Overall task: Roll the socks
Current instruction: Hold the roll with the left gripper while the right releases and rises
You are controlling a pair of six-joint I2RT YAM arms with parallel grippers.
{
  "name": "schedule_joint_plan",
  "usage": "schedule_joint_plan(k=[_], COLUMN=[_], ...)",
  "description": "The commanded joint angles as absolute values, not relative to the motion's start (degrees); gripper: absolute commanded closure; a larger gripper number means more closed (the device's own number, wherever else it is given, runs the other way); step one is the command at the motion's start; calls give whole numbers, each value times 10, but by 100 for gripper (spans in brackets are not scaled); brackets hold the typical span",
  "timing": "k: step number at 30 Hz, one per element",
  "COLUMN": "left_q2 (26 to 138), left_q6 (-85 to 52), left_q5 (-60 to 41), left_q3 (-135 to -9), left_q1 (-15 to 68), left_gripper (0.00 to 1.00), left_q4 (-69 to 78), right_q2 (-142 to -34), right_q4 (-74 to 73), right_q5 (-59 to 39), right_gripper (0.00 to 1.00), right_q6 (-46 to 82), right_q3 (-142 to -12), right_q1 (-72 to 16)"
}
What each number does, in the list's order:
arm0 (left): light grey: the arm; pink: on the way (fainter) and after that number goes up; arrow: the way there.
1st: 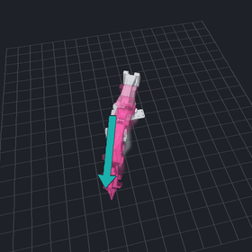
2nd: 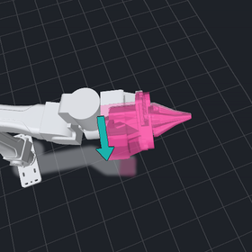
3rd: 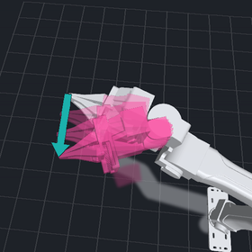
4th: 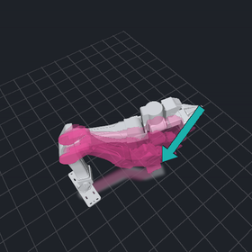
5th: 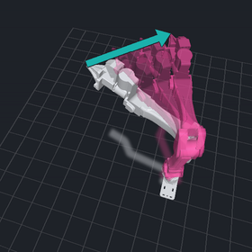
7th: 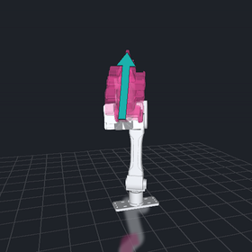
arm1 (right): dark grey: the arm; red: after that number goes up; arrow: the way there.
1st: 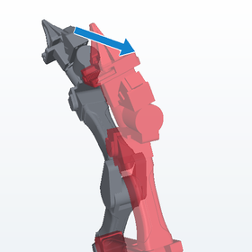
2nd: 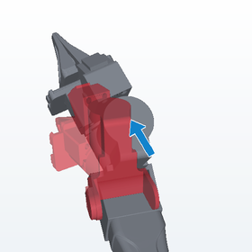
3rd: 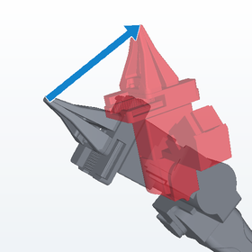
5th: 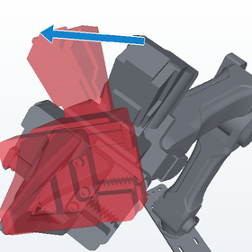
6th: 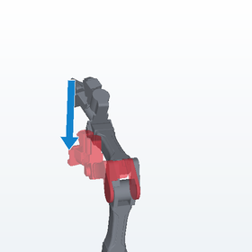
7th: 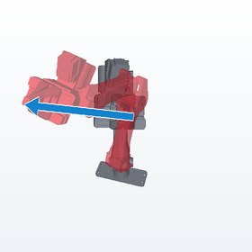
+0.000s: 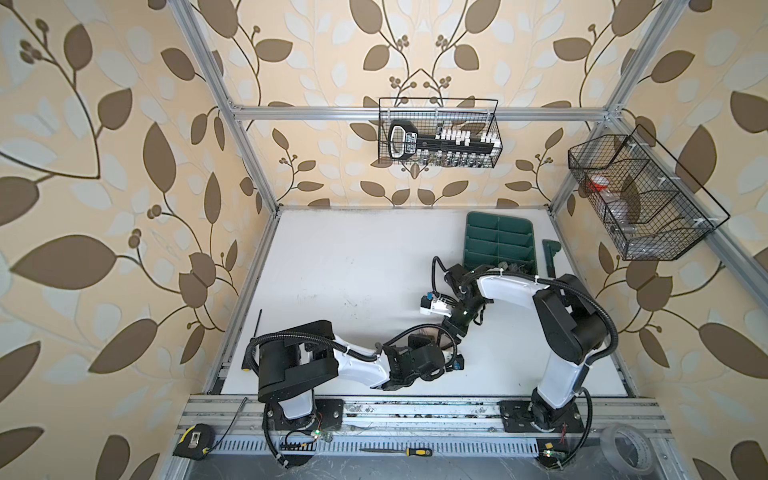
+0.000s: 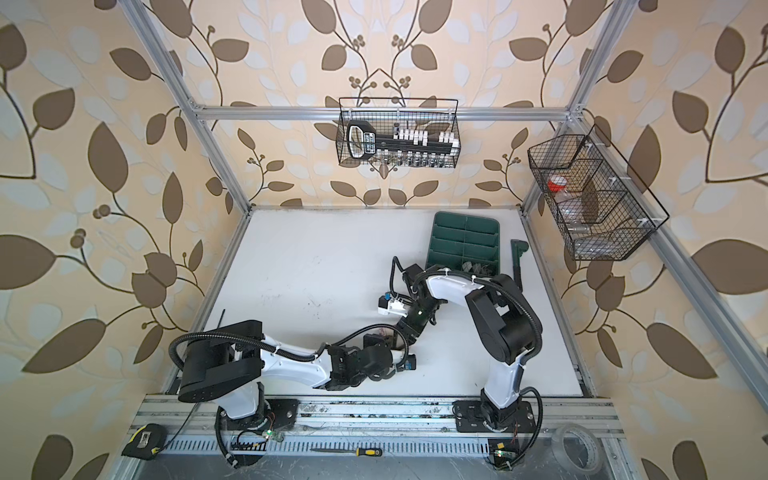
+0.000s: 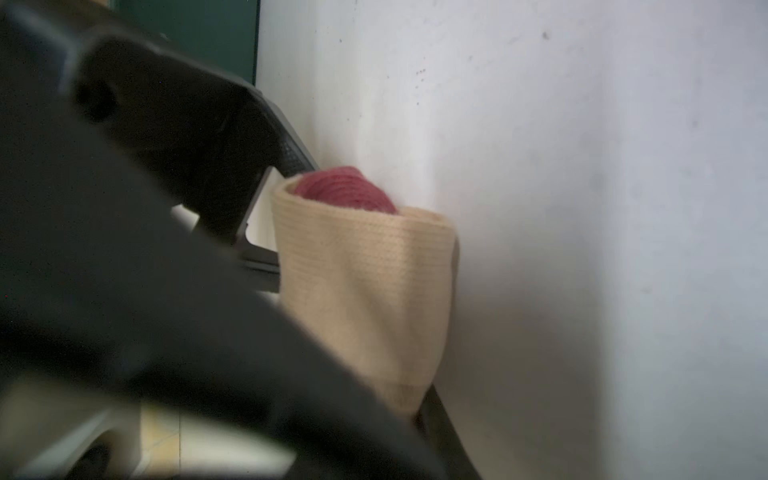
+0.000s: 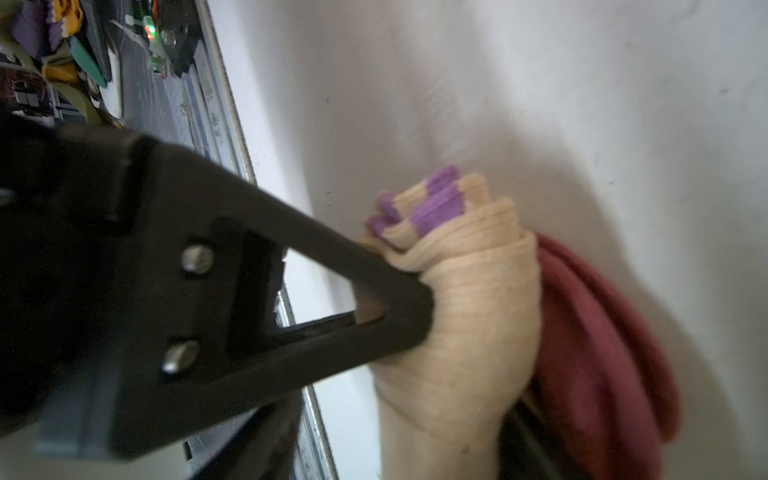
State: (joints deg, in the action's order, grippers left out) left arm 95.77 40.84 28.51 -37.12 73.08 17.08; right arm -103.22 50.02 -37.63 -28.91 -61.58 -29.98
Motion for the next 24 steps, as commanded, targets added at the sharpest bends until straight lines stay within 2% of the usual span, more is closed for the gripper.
schedule_joint_plan(k=[1,8,15,20,24], left_q2=[974,967,946,930,923], left_q6=[392,377,378,378,366], left_q5=[232,227,195,77,59], left_q3=[-376,-373,-373,-413,-423], left_q1=[730,731,731,727,726], left_gripper=[89,89,88,86,86], left_q4=[122,102,62,-65,-101], right_q2=[-1039,-919,-769,-563,-395], right_q4=[443,387,308,201,63], right_q5=[-246,-212,-161,-51,-7], right_gripper=[0,0,0,0,0], right_q6=[-264,-201,-113,-67,-21], right_q3=[-591,-565,-544,-493,-396], right_q1=[-288,-258,-161,-105,-73])
